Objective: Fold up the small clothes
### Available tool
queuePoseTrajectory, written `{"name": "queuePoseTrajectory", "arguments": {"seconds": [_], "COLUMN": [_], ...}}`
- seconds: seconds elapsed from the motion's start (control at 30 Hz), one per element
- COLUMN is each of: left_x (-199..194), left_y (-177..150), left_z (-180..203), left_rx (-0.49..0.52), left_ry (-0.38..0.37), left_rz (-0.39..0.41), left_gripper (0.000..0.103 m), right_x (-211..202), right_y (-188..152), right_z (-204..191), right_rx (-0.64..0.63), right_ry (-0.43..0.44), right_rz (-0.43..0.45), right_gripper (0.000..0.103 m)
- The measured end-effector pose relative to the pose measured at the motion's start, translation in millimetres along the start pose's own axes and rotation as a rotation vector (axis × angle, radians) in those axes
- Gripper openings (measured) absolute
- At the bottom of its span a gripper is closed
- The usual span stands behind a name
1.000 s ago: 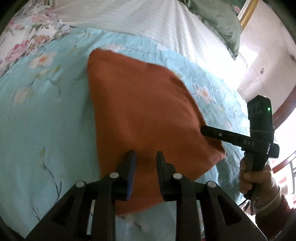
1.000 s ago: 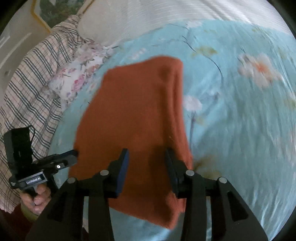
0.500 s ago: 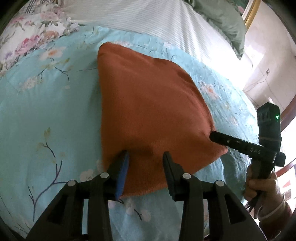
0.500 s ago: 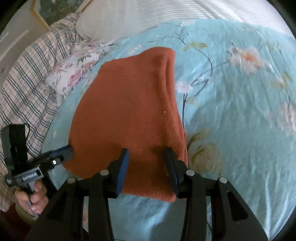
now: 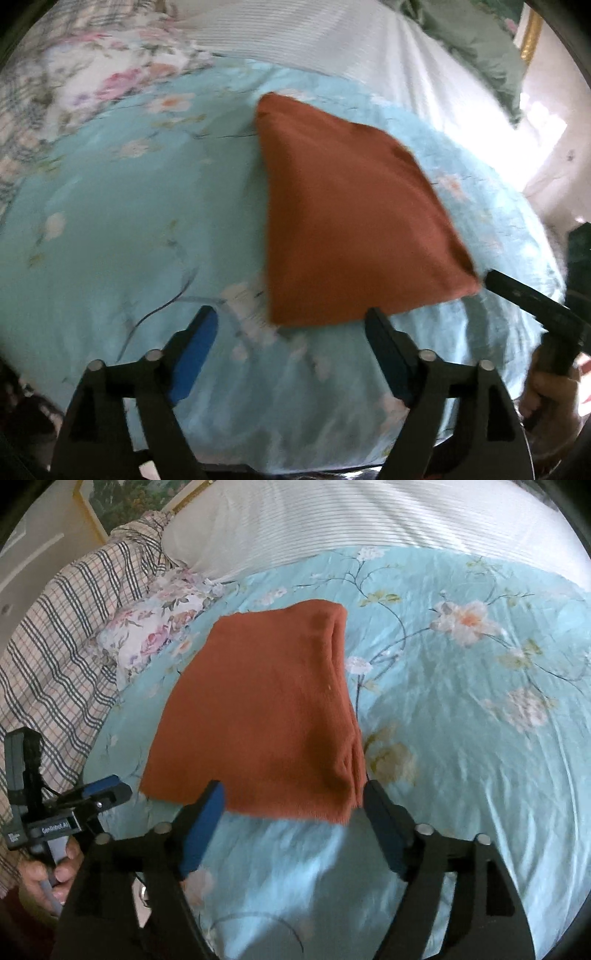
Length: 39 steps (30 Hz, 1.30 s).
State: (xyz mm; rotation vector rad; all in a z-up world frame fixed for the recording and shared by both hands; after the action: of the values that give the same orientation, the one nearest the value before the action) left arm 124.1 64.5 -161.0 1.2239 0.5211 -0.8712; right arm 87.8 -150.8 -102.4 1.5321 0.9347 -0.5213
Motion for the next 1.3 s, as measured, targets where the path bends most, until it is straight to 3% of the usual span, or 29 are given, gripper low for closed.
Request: {"name": "queuePoseTrajectory", "arguments": {"seconds": [0.1,0.3,0.4,0.63,1.07,1.3], "left_x": [-6.0,-17.2,-29.4,-63.7,-20.4,-16.2], "left_y": [-11.1,-29.0,-33.5,-19.2,-5.6,14.2], "left_z": [-0.6,0.7,10.1,19.8,-9.7,-3.7], "left_rx": [0.028,0.141,0.205,0.213,0.158,0.161], "left_ry": [0.055,0.247,0.28,0.323,0.341,0.308], "left_rz": [-0.006,-0.011,0.029,0.144,-0.001,0.002], "left_gripper": [0.083,0.084,0.084,0.084,0.086,0.086], "right_x": [-7.5,-20.6,-26.2,-41.7,-5.6,2.1], "right_y": [-11.8,-33.7,-38.6,-32.7,-19.6,-2.9], "right_z": [0.0,-1.1,1.0,-1.6,-8.6,-19.6], "right_rx": [-0.018,-0.04,-0.048,-0.073,-0.12,-0.145], "right_ry": [-0.024,-0.034,-0.052,-0.064,-0.056,-0.045], "right_rz": [0.002,-0.014,-0.016,0.006,-0.045,-0.052], "right_gripper": [0.086,0.088,0.088,0.092,0.096,0.096]}}
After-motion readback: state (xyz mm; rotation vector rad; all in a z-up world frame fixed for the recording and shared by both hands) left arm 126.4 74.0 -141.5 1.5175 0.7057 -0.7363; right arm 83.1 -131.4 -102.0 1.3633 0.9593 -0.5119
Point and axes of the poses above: each gripper's, at about its wrist camera, not at the fingertips, and x roughly the way its jaws point, z to its right, y to its top, the point moved 9 cm from there along x, roughly the way its jaws point, and after that the axes turned 6 degrees about -y, right-handed, at the moved point
